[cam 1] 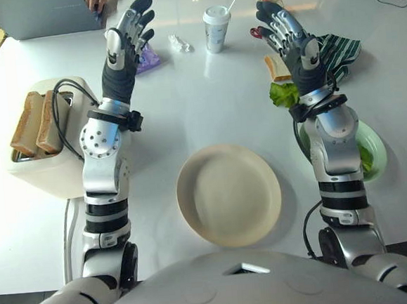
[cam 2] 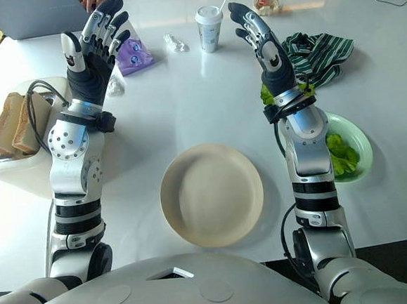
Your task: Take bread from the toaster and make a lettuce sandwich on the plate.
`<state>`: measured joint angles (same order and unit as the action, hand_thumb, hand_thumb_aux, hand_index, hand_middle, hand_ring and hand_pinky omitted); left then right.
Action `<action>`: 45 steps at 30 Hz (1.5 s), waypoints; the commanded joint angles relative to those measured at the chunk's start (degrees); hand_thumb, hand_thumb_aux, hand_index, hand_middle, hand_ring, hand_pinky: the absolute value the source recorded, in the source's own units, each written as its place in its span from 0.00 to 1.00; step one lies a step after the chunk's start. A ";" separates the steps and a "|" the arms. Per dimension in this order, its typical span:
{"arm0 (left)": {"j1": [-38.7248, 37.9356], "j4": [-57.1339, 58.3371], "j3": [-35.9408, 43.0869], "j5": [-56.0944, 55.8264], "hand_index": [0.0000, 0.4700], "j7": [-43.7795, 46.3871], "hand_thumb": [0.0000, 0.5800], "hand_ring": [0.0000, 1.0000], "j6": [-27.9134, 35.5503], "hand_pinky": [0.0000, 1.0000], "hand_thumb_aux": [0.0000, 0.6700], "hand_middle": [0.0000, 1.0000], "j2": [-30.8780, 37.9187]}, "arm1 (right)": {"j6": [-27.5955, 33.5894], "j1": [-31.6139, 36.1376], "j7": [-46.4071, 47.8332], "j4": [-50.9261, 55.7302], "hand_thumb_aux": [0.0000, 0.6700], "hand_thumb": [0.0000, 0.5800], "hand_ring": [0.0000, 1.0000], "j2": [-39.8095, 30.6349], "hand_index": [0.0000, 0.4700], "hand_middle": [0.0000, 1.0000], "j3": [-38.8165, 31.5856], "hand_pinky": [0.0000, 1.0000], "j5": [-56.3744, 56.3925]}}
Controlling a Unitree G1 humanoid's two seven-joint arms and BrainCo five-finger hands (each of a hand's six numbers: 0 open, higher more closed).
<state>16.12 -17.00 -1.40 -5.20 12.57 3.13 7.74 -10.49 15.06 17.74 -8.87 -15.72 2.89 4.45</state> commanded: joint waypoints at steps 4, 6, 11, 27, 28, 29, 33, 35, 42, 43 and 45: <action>-1.33 -0.48 1.29 2.42 0.00 -0.99 0.00 0.00 -0.82 0.00 0.00 0.00 0.96 | 0.44 -1.41 0.45 -1.41 0.00 0.00 0.00 -0.60 0.00 0.00 -0.11 0.00 -0.02; -1.20 0.01 1.37 4.49 0.00 -2.19 0.00 0.00 -0.19 0.00 0.00 0.00 1.52 | 0.35 -1.76 0.42 -1.57 0.00 0.00 0.00 -0.62 0.00 0.00 -0.20 0.00 -0.20; 0.37 -5.30 -0.58 14.92 0.00 -0.97 0.00 0.00 2.49 0.00 0.00 0.00 11.02 | 0.23 -2.89 0.23 -2.40 0.00 0.00 0.00 -0.50 0.00 0.00 -0.53 0.00 -0.70; -28.75 1.03 -31.65 44.49 0.07 13.28 0.14 0.00 2.23 0.00 0.07 0.00 45.72 | 4.17 -11.51 -4.60 -11.80 0.00 0.00 0.00 1.71 0.00 0.00 0.33 0.00 -1.42; -30.77 1.08 -30.78 44.27 0.24 14.50 0.43 0.00 2.23 0.00 0.24 0.00 45.37 | 4.41 -11.43 -4.60 -11.95 0.00 0.00 0.00 1.68 0.00 0.00 0.37 0.00 -1.31; -31.88 0.97 -29.94 43.96 0.34 15.20 0.57 0.00 2.18 0.00 0.34 0.00 45.02 | 4.59 -11.33 -4.63 -12.04 0.00 0.00 0.00 1.62 0.00 0.00 0.49 0.00 -1.24; -31.88 2.11 -26.88 44.27 0.62 15.36 0.85 0.00 2.91 0.00 0.62 0.00 45.31 | 5.00 -11.11 -4.84 -12.07 0.00 0.00 0.00 1.41 0.00 0.00 1.25 0.00 -1.02; -31.72 2.02 -26.29 43.94 0.93 15.70 0.99 0.00 3.85 0.00 0.93 0.00 45.22 | 5.01 -10.85 -4.85 -11.77 0.00 0.00 0.00 1.33 0.00 0.00 1.43 0.00 -1.03; -29.19 2.56 -22.33 44.01 0.60 15.60 0.84 0.00 4.92 0.00 0.60 0.00 45.87 | 4.97 -10.78 -5.23 -11.53 0.00 0.00 0.00 1.30 0.00 0.00 1.80 0.00 -2.03; -29.05 2.43 -21.96 44.08 0.60 15.61 0.84 0.00 5.09 0.00 0.60 0.00 45.89 | 4.87 -10.69 -5.26 -11.36 0.00 0.00 0.00 1.23 0.00 0.00 1.75 0.00 -2.28; -28.63 2.02 -21.58 44.17 0.46 15.47 0.71 0.00 5.68 0.00 0.46 0.00 45.85 | 4.73 -10.52 -5.24 -11.05 0.00 0.00 0.00 1.17 0.00 0.00 1.52 0.00 -2.63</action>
<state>-11.50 -16.03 -25.63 38.33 26.63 8.27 53.74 -6.27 3.90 12.69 -20.40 -14.32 4.55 2.23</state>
